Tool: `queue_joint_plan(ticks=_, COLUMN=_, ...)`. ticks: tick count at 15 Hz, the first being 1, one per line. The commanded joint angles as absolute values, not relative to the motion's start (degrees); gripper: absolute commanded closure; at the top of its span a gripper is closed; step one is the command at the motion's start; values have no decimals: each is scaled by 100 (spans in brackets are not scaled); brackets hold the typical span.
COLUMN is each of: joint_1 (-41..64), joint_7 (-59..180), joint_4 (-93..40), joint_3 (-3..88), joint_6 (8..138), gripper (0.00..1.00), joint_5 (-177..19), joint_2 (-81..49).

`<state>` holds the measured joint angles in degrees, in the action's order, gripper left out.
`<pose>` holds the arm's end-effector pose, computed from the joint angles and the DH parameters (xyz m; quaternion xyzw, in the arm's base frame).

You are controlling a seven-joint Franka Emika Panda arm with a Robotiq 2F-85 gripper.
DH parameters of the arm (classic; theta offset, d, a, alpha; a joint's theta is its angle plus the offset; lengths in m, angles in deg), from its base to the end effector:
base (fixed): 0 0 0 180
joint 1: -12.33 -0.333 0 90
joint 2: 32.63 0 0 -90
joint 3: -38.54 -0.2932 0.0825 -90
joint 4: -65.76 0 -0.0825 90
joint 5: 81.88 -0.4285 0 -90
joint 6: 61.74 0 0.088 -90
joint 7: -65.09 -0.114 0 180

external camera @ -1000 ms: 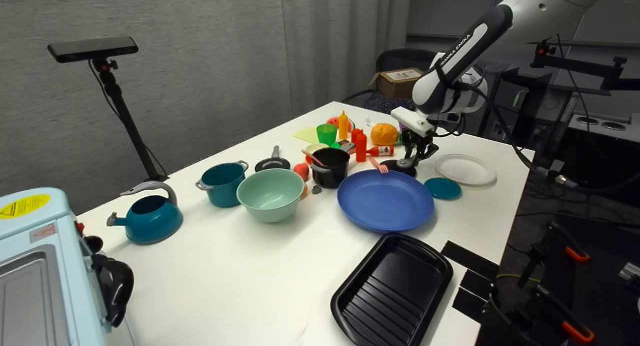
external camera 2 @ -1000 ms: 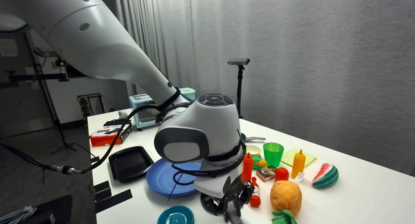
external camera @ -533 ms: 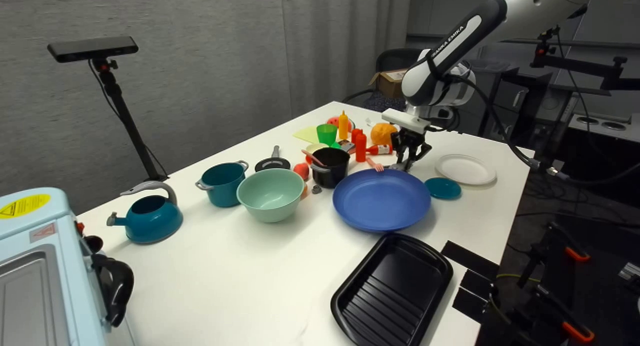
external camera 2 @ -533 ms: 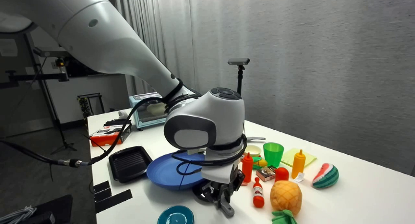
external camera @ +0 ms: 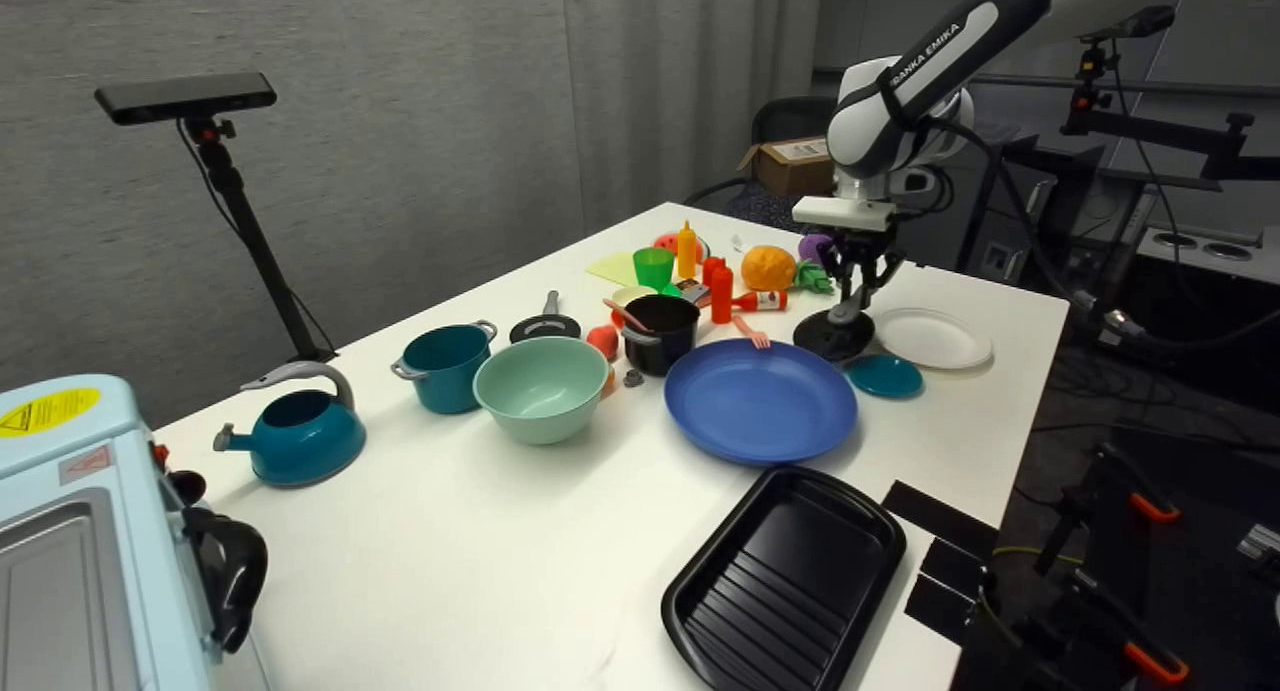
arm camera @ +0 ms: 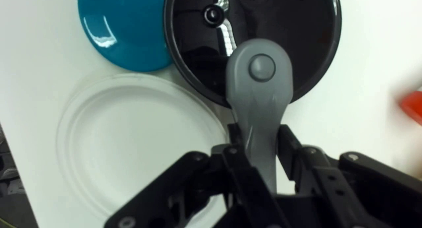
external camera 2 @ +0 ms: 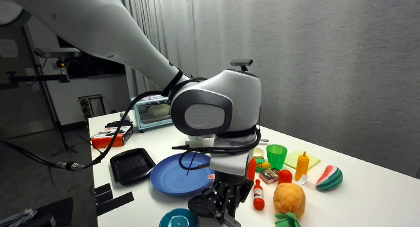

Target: Put the black lid on the black pot.

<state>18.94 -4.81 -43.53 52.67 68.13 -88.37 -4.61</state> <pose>0.5965 -0.2222 0.1784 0.6817 -0.7293 -0.0439 0.0386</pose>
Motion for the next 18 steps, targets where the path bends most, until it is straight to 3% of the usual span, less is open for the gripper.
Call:
queue_joint_plan(ticks=1, joint_1=1835, joint_7=-633, joint_4=-4450, joint_3=5483, joint_6=6622, gripper=92, joint_5=-8433, joint_2=-794)
queue_joint_plan(ticks=10, joint_1=2164, joint_7=-74, joint_4=-4807, joint_3=5191, joint_6=8258, gripper=92, joint_5=-9379, joint_2=-1859)
queue_joint_plan(ticks=18, joint_1=2343, joint_7=1321, joint_4=-3738, joint_3=4183, joint_6=8685, gripper=92, joint_5=-12077, joint_2=-1088)
